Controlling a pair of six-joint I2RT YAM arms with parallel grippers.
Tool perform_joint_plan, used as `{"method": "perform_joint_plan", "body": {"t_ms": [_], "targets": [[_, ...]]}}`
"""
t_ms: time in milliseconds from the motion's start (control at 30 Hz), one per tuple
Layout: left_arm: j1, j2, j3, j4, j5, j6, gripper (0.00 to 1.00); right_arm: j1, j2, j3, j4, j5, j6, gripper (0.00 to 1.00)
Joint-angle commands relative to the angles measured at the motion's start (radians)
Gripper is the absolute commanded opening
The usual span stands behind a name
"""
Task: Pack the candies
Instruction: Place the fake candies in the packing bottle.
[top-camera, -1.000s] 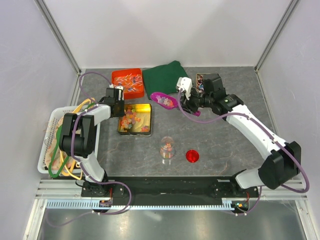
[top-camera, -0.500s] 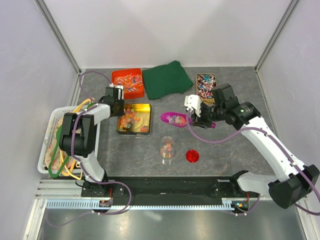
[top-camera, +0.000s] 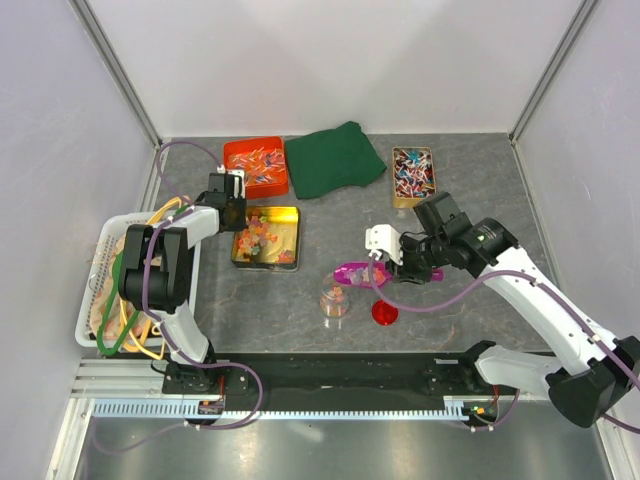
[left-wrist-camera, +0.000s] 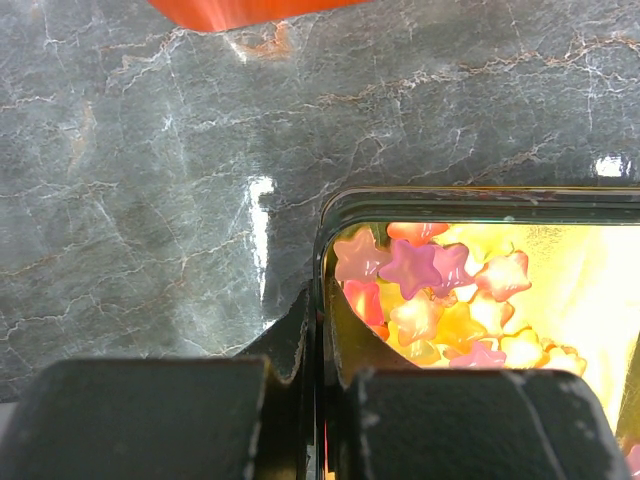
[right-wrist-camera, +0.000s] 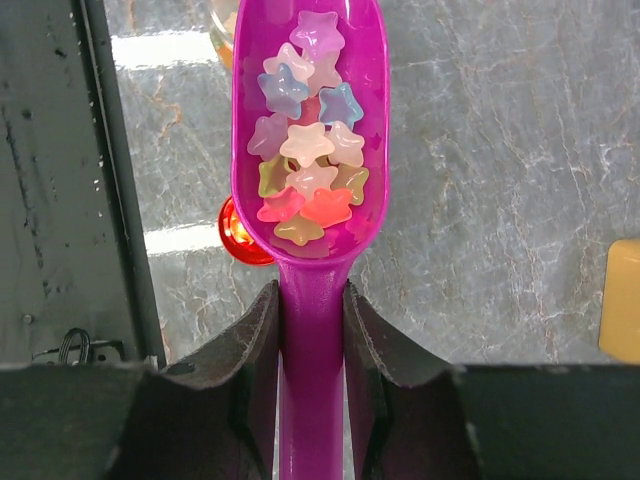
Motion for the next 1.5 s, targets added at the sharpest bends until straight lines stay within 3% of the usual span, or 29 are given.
{"method": "perform_joint_plan", "body": {"t_ms": [0, 267, 1467], "targets": [[0.006, 0.004, 0.038, 0.042, -0.001, 0.03, 0.02, 0.059, -0.019, 0.02, -0.027, 0.061, 0.001, 0.0], [0.015, 0.002, 0.035, 0.043, 0.003, 0.029, 0.02, 0.119, 0.027, 0.07, -0.075, 0.177, -0.008, 0.0], [0.038, 0.01, 0.03, 0.048, 0.002, 0.029, 0.02, 0.29, 0.207, 0.33, -0.282, 0.412, -0.097, 0.0]]}}
